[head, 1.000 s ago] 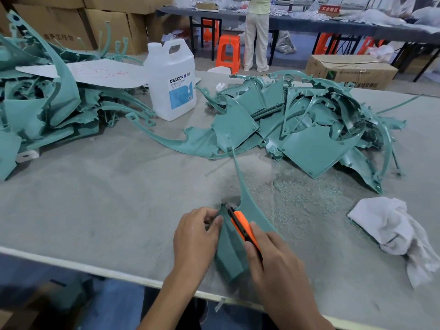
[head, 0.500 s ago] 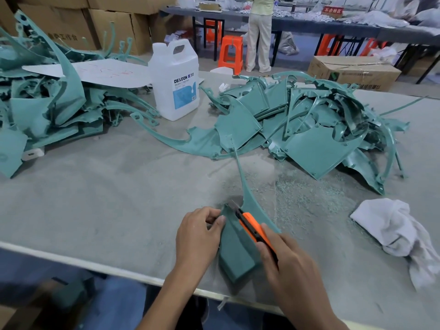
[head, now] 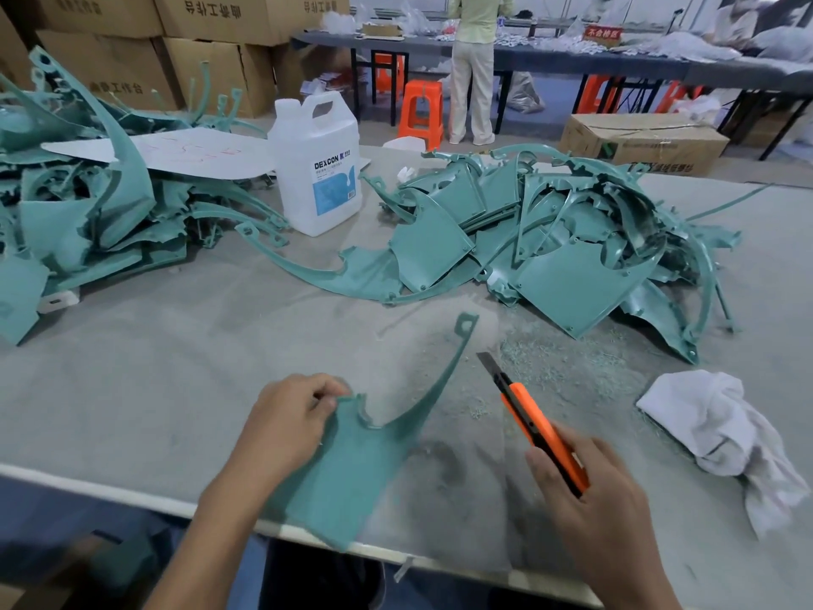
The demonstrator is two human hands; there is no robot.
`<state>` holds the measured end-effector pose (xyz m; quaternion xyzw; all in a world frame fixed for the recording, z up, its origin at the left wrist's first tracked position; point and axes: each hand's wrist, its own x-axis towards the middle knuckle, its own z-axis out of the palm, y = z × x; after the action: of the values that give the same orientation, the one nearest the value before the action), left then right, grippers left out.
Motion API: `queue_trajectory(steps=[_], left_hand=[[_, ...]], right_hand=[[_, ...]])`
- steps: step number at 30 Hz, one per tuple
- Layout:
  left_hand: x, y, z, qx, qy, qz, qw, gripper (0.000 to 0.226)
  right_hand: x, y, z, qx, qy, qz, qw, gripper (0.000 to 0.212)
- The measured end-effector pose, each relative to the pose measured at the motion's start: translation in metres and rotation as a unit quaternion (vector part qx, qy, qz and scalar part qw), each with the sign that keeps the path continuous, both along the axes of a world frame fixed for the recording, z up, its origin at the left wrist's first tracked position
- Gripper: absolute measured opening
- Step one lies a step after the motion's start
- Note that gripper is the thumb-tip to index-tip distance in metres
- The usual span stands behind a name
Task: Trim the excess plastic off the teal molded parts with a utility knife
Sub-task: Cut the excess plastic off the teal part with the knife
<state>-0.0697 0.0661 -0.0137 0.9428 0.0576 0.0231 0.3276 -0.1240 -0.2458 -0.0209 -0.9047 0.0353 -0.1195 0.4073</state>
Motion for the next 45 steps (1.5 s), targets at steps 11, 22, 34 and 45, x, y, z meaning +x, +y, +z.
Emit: queue_trajectory(steps=[11,22,34,45], left_hand=[[0.019,-0.119,-0.010,-0.010,-0.091,-0.052,0.994,0.033],[0.057,-0.119,-0.003,0.396,-0.019,-0.178,0.901,0.021],[0.055,-0.123,-0.004,0.440,-0.021,-0.206,0.874,0.026],[0.055,-0.122,-0.008,0.437,-0.038,-0.202,0.876,0.025]], right_hand=[[0.004,-0.003,-0.023,0.135,-0.048,-0.024,0.989,0.039],[0.042,-0.009,-0.019,0.042,-0.060,-0.021,0.997,0.036],[0.045,-0.003,-0.029,-0.027,-0.081,-0.015,0.996,0.033],[0.045,-0.008,-0.031,0.011,-0.087,-0.048,0.995,0.032]])
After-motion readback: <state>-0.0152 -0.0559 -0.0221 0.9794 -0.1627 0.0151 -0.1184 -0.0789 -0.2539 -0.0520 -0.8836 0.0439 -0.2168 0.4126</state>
